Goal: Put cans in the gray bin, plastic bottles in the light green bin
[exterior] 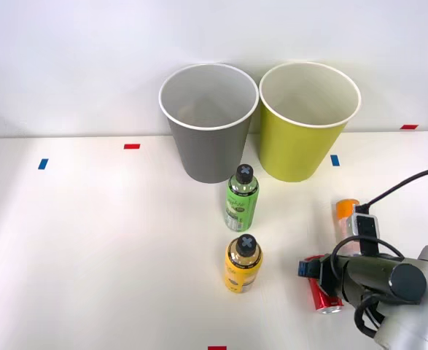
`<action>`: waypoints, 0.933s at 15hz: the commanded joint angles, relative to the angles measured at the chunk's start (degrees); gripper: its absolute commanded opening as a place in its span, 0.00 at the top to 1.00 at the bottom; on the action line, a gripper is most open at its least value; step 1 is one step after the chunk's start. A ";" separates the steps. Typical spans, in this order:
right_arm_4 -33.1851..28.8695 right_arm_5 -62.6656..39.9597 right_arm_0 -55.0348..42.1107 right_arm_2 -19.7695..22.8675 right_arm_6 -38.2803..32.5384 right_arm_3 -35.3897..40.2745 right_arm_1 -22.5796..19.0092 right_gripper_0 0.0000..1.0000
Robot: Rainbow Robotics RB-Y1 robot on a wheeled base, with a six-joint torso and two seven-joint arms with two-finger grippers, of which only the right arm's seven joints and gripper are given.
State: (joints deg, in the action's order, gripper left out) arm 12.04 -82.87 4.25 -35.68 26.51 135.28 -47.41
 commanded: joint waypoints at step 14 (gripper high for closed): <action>-0.87 1.66 1.11 0.00 3.64 -7.14 3.90 0.00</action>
State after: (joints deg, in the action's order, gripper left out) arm 11.63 -81.34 5.31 -35.68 30.05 128.33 -43.87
